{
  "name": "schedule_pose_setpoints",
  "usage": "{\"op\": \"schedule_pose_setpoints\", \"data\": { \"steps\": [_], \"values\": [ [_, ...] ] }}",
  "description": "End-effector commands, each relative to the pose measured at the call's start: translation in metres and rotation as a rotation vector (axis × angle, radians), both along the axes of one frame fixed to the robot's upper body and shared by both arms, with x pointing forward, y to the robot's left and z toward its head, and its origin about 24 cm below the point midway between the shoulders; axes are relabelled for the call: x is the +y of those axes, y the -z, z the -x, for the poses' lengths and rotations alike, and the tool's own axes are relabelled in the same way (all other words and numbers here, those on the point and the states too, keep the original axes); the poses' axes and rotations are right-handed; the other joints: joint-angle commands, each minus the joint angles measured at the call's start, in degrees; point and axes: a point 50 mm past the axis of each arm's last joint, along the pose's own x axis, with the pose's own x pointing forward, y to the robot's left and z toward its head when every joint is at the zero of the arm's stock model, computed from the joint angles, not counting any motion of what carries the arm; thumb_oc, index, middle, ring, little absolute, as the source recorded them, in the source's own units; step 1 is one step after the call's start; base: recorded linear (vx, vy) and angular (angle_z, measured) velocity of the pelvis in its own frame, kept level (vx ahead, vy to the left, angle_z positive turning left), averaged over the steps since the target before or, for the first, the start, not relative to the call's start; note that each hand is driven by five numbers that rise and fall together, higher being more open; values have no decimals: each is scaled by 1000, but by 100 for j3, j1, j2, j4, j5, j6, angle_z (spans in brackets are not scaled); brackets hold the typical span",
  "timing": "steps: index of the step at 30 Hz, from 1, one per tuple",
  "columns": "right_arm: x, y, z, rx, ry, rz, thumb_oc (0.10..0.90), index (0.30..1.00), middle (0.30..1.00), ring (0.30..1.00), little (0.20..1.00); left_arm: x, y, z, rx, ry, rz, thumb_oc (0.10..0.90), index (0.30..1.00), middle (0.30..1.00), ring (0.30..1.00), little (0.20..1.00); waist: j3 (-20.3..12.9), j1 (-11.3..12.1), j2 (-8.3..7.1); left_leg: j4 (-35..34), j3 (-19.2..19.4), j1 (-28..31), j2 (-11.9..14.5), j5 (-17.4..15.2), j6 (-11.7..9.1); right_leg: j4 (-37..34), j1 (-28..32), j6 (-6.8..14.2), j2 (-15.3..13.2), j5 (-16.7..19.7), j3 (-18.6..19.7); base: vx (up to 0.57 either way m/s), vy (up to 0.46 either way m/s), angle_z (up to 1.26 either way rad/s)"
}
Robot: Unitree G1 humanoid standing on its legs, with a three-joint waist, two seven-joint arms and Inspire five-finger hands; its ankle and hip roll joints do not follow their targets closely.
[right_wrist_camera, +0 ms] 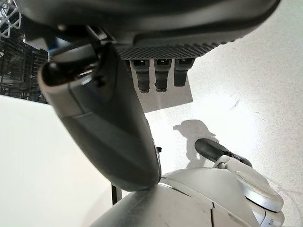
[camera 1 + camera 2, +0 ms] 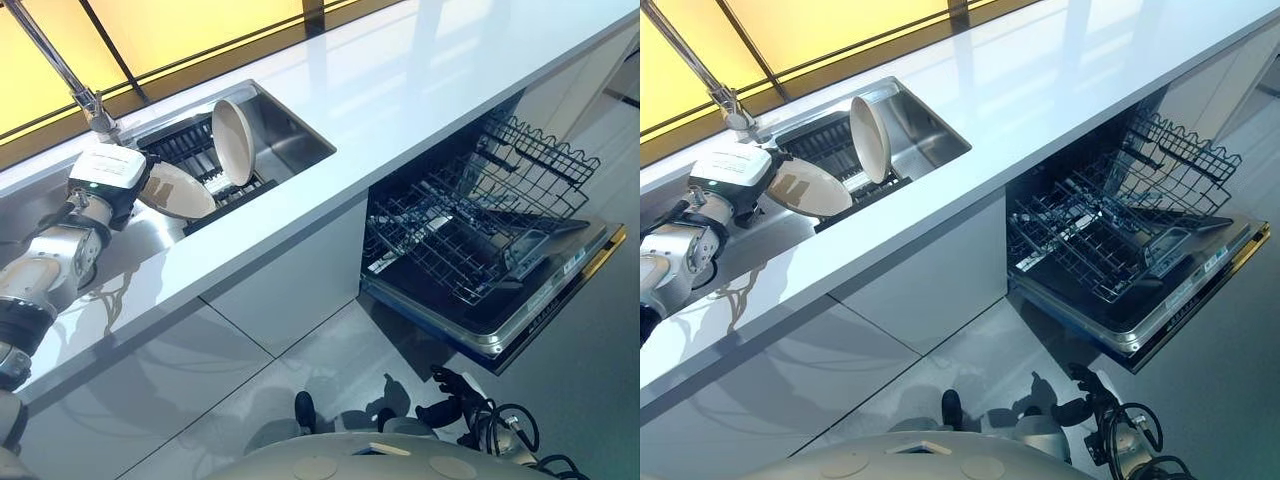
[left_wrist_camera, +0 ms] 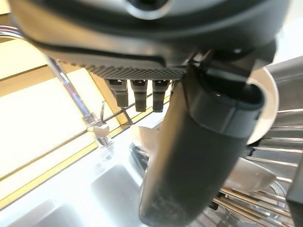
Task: Pick up plates and place into dishwasher.
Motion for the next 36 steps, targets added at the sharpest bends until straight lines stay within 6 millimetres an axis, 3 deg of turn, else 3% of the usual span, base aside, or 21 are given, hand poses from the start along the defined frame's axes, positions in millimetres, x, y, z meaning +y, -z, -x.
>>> {"op": "schedule_pose_setpoints", "data": {
  "steps": [1,12,18,19,21,22,24,25,29,30,32,36],
  "values": [
    [-1,-8,-17,-81,-35,-1,800,900,900,900,900,-8,-86,-22,-301,8,-122,800,900,900,900,900,-54,-51,97,339,44,228,-598,-1291,277,382,-687,427,26,48,103,10,-3,-13],
    [-3,-10,-21,-93,-42,7,800,900,900,900,900,-18,-68,-33,-143,-21,-309,800,900,900,900,900,31,-156,123,410,47,149,-627,-1296,304,436,-789,426,56,81,222,10,5,-4],
    [-6,-14,-31,-129,-32,10,800,900,900,900,900,-9,-48,-39,33,-191,-358,800,900,900,900,900,119,-221,110,469,-8,36,-647,-1281,323,474,-920,437,72,128,323,7,6,-9],
    [-7,-15,-32,-134,-29,10,800,900,900,900,900,-6,-44,-39,58,-220,-343,756,862,862,862,856,137,-227,104,479,-10,15,-649,-1280,329,479,-942,436,76,133,335,-21,-2,-16],
    [-7,-16,-36,-145,-24,12,800,900,900,900,900,0,-36,-40,90,-288,-315,558,693,693,693,658,188,-254,88,515,-19,-40,-652,-1272,334,500,-996,432,93,145,374,-23,-1,-27],
    [-7,-16,-36,-146,-23,12,800,900,900,900,900,2,-34,-40,96,-302,-308,421,575,575,575,521,199,-261,85,517,-18,-48,-652,-1271,336,505,-1007,434,98,144,385,-21,-5,-19],
    [-7,-17,-38,-152,-13,11,800,900,900,900,900,7,-29,-40,100,-347,-296,281,455,455,455,381,234,-284,58,521,-2,-78,-644,-1260,334,500,-1033,426,115,156,404,-15,-11,-8],
    [-8,-18,-38,-155,-11,12,800,900,900,900,900,11,-26,-39,95,-379,-293,100,300,300,300,200,251,-307,39,524,4,-93,-640,-1252,334,483,-1039,417,129,167,417,-9,-10,-7],
    [-9,-19,-40,-165,-23,17,800,900,900,900,900,26,-27,-36,13,-470,-234,100,300,300,300,200,296,-338,-3,535,24,-156,-625,-1222,314,431,-1061,388,153,193,427,-15,-8,-11],
    [-9,-20,-42,-167,-28,16,800,900,900,900,900,28,-29,-35,-23,-488,-219,141,335,335,335,241,310,-339,-18,532,22,-171,-614,-1206,303,420,-1064,377,161,197,422,-16,-6,-20],
    [-8,-20,-43,-166,-39,17,800,900,900,900,900,30,-28,-35,-52,-503,-200,100,300,300,300,200,317,-342,-30,531,7,-183,-605,-1194,292,401,-1065,367,172,202,431,-2,-4,-16],
    [-10,-22,-46,-163,-56,19,800,900,900,900,900,37,-55,-33,-207,-503,-226,100,300,300,300,200,338,-296,-63,461,23,-201,-564,-1113,229,296,-1019,335,197,226,330,1,-1,-1]
  ]
}}
